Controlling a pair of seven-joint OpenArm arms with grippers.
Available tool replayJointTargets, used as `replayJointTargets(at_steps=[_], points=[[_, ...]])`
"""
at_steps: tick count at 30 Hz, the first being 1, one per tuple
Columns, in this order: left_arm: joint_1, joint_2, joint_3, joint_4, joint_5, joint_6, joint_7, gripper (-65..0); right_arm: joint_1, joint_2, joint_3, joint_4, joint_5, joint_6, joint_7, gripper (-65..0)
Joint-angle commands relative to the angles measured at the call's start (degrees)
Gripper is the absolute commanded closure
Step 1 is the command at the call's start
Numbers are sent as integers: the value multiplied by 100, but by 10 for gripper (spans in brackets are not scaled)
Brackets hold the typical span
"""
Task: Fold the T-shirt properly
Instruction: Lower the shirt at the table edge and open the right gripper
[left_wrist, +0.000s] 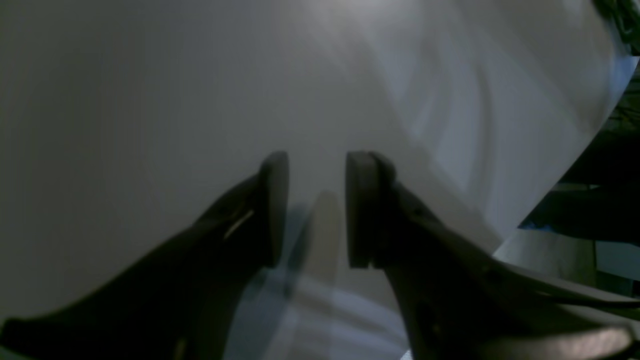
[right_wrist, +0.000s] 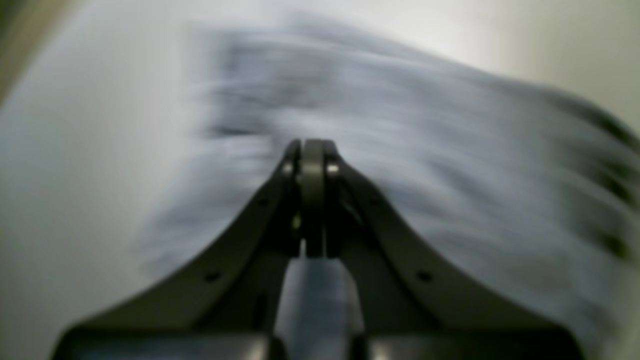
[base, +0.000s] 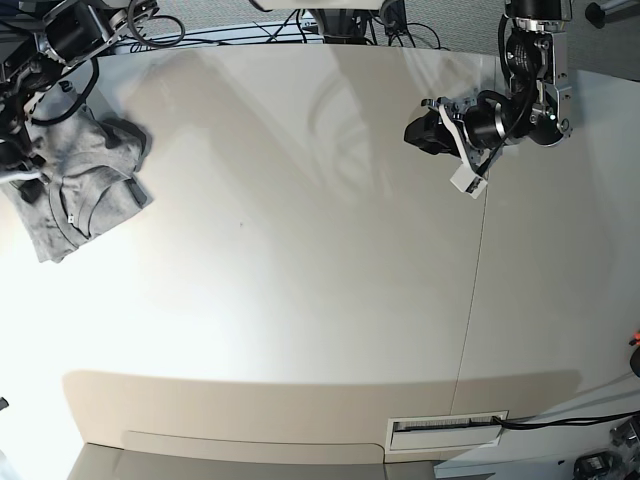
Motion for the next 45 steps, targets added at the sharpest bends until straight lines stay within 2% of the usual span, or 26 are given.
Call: replayJointTargets(at_steps=[1, 4, 8, 11, 14, 18, 21, 25, 32, 40, 45], points=[[-61, -63, -13, 68, -109, -22, -46, -207, 61, 238, 15, 103, 409, -18, -186, 0], [-59, -127, -13, 68, -107, -17, -46, -207, 61, 542, -9, 127, 1185, -18, -1261, 0], [-59, -127, -13, 68, -109, -17, -46, -207, 26, 1073, -50, 127, 1445, -18, -2050, 0], [-61, -122, -13, 68, -111, -17, -48, -207, -151, 1539, -555, 127, 1569, -18, -2172, 0], [-61, -122, -13, 68, -111, -17, -48, -207, -341, 1969, -1523, 127, 1523, -18, -2172, 0], [-57, -122, -13, 68, -109, -17, -46, -207, -382, 2286, -2872, 127, 846, -18, -2046, 0], [-52, -125, -13, 68, -109, -17, -44, -207, -382, 2306, -3574, 127, -101, -18, -1469, 0], [-22, -125, -13, 68, -107, 52, -46, -207, -385, 2306, -4188, 118, -1010, -18, -1178, 0], [4, -125, -13, 68, -109, 90, -48, -207, -343, 2304, -4358, -798, -1794, -18, -330, 0], [2, -125, -13, 68, -111, 90, -48, -207, 44, 2159, -4323, -2627, -1910, -66, 365, 0], [4, -122, -13, 68, -109, 90, -48, -207, 109, 1690, -3818, -2710, -2461, -1453, 706, 0]])
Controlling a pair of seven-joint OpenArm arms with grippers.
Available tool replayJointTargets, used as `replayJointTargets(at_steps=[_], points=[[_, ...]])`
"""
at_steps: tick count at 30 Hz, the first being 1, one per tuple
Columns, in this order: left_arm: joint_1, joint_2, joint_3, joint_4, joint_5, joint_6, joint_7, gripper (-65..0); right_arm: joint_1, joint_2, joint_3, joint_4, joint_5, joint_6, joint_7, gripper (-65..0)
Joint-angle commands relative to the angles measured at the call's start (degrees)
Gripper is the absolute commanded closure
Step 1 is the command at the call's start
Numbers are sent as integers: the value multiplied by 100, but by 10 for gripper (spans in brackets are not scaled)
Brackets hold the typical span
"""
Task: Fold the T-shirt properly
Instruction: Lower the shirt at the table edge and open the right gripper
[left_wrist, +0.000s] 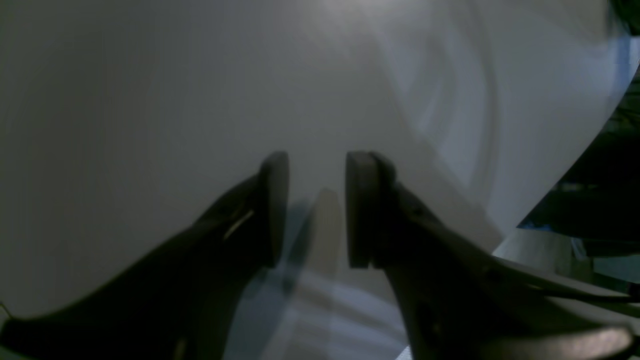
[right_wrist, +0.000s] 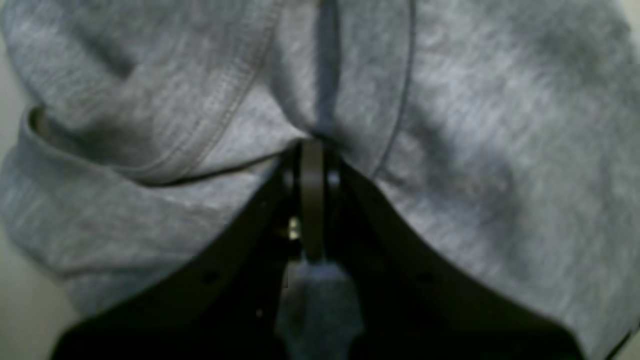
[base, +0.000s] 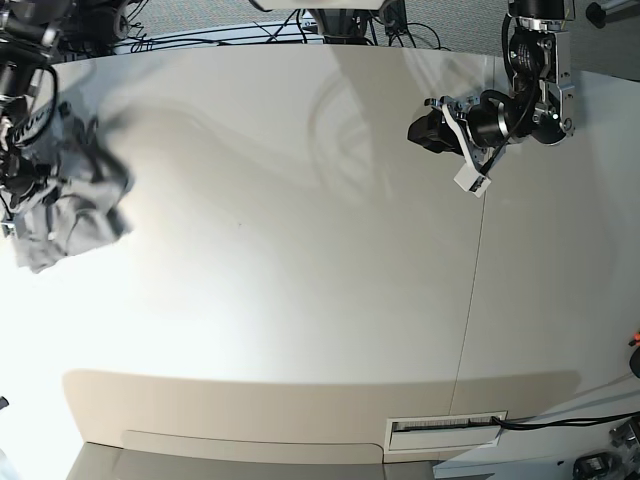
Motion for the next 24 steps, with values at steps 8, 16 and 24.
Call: replayJointTargets(at_steps=[8, 16, 24], points=[[-28, -48, -13, 76, -66, -2, -44, -207, -146, -732, 1270, -160, -1075, -1019, -149, 0], [-28, -48, -13, 76, -66, -2, -44, -207, -146, -750, 1757, 249, -485, -986, -114, 0], [-26, -46, -13, 76, -66, -4, -44, -207, -151, -752, 2017, 1904, -365, -986, -398, 0]])
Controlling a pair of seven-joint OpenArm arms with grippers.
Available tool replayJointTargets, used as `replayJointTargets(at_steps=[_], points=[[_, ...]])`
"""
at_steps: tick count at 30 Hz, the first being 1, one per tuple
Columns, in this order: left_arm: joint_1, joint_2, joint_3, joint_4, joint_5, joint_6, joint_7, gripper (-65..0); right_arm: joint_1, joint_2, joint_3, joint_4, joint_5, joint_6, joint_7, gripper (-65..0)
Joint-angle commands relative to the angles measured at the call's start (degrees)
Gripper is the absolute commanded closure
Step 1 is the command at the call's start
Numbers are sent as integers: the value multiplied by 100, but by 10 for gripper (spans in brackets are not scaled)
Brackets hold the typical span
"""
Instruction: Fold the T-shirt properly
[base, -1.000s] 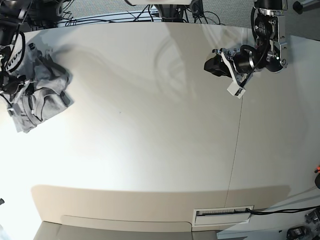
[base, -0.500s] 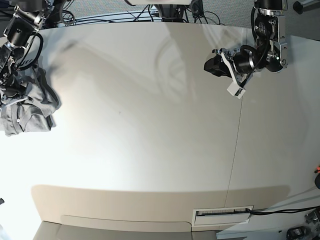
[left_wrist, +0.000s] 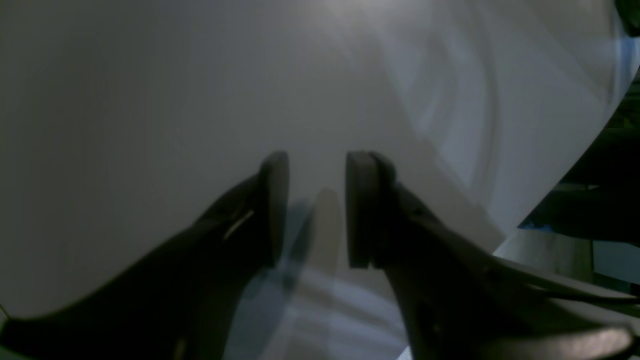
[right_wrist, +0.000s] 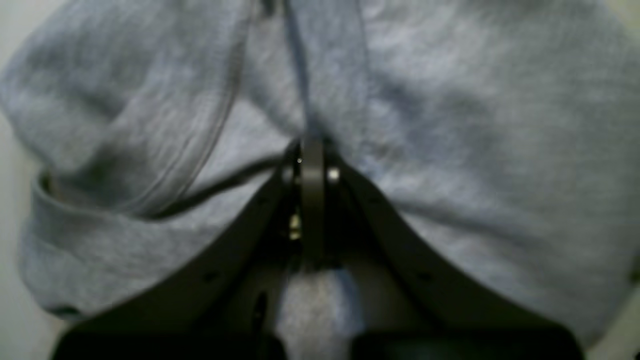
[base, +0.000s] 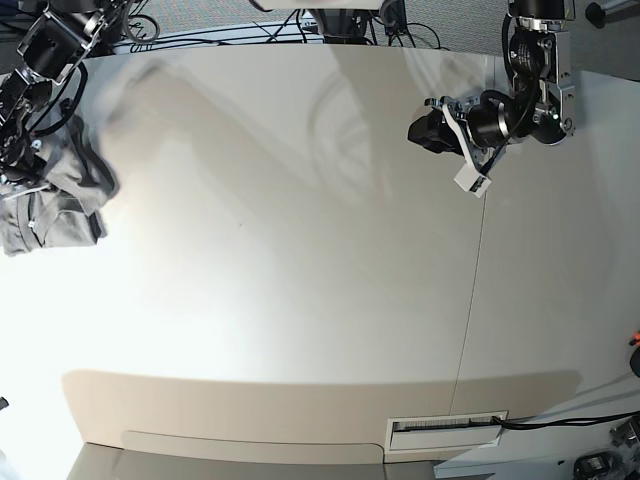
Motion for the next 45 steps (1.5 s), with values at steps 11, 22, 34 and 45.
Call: replayJointTargets(at_steps=[11, 22, 34, 45], points=[[87, -46, -17, 76, -210, -232, -15, -167, -645, 142, 46, 2430, 372, 109, -442, 0], [479, -50, -17, 79, -1694, -677, 1016, 0, -3053, -588, 44, 4994, 608, 848, -579, 0], [1488, -911, -168, 127, -3445, -677, 1700, 0, -4680, -597, 44, 5104, 2186, 1917, -1543, 0], [2190, -1770, -2579, 125, -3320, -677, 1700, 0, -5501, -592, 44, 5104, 3049, 2035, -2465, 0]])
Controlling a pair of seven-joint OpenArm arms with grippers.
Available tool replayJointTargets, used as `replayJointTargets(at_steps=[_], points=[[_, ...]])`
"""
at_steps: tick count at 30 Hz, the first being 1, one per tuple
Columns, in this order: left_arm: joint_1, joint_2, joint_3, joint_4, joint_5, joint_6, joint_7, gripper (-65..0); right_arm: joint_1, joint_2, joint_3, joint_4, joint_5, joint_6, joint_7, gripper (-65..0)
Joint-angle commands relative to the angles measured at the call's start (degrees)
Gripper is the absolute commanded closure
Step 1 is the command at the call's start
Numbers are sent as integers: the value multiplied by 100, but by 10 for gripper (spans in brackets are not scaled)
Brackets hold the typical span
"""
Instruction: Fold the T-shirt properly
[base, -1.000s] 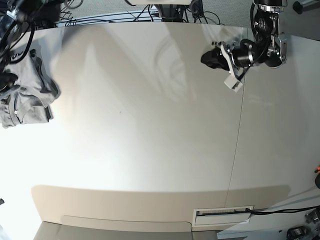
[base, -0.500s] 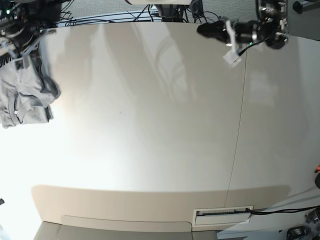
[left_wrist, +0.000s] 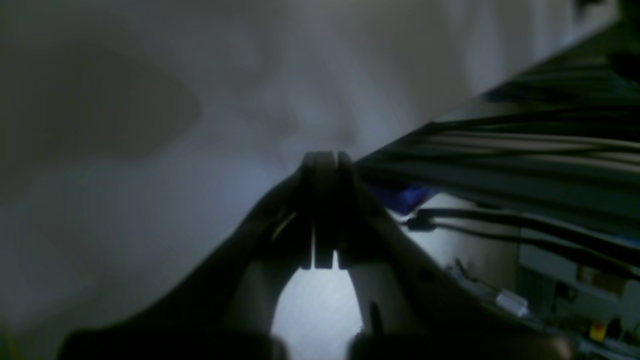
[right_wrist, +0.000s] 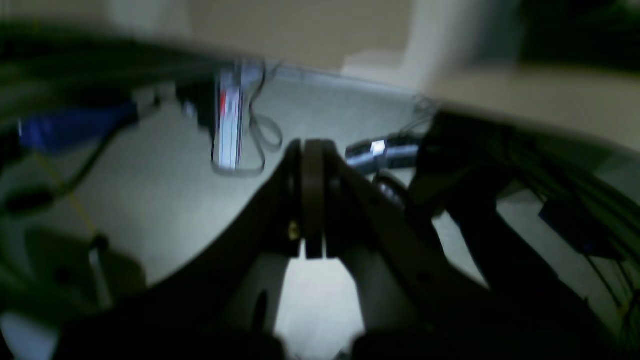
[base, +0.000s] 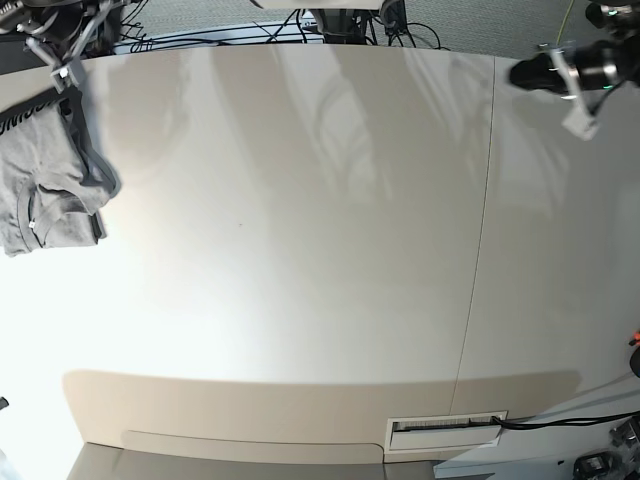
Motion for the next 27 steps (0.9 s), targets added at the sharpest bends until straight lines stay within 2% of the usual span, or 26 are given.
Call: replayJointTargets(at_steps=[1, 6, 9, 15, 19, 24, 27], points=[[195, -238, -192, 72, -101, -6, -5, 0, -181, 96, 48, 94, 160, 33, -55, 0], [1432, -968, -404, 39, -98, -6, -5, 0, -839, 463, 48, 94, 455, 31, -79, 0], [2245, -1202, -404, -20, -101, -6, -5, 0, -1187, 680, 48, 94, 452, 31, -76, 0], [3388, -1252, -400, -39, -103, -6, -24, 0, -1753, 1220, 42, 90, 483, 28, -33, 0], [3980, -1228, -393, -42, -101, -6, -389, 0, -2046, 1440, -109, 87, 669, 31, -9, 0], [4061, -1222, -133, -42, -96, -6, -822, -5, -2140, 1528, -988, -92, 643, 33, 61, 0], [4061, -1222, 461, -52, -7, -6, -870, -5, -2116, 1655, -1858, -695, 503, 35, 487, 0]])
